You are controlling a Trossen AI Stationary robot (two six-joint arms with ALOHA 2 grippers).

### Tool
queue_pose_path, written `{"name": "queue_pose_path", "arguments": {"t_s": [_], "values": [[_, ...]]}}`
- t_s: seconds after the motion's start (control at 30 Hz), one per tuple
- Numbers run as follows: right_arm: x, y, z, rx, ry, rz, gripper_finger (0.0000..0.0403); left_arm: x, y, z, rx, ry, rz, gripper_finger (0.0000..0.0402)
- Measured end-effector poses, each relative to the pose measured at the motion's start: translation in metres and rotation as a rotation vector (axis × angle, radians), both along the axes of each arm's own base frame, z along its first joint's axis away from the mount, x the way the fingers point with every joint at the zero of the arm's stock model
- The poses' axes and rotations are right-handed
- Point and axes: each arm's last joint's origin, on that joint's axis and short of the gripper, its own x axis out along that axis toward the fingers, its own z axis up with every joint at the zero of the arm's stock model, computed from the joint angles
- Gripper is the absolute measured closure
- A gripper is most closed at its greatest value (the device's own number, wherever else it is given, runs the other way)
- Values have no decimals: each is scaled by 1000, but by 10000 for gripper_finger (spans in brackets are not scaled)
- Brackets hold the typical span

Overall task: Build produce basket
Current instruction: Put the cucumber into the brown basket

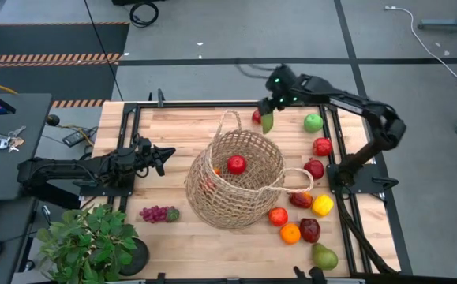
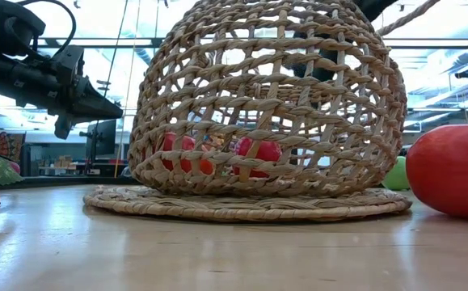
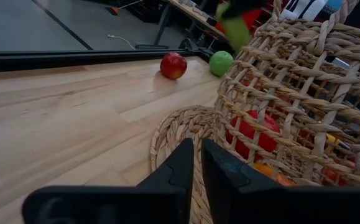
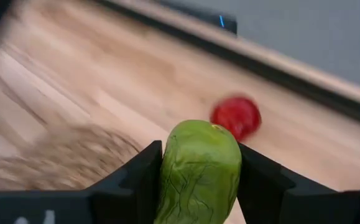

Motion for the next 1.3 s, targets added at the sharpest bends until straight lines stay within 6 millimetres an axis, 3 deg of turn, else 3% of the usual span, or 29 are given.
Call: {"name": "queue_pose_path", "arguments": {"t_s": [0.27, 0.77, 0.97, 1.3], "values": [[-25, 16, 62, -152, -315, -50, 222, 0, 0, 0, 0, 0, 0, 365], [-54, 39, 154, -438, -981, -104, 222, 0, 0, 0, 0, 0, 0, 368], [-62, 45, 171, -491, -1133, -112, 222, 0, 0, 0, 0, 0, 0, 361], [-57, 53, 172, -521, -1124, -63, 222, 0, 0, 0, 0, 0, 0, 369]]}}
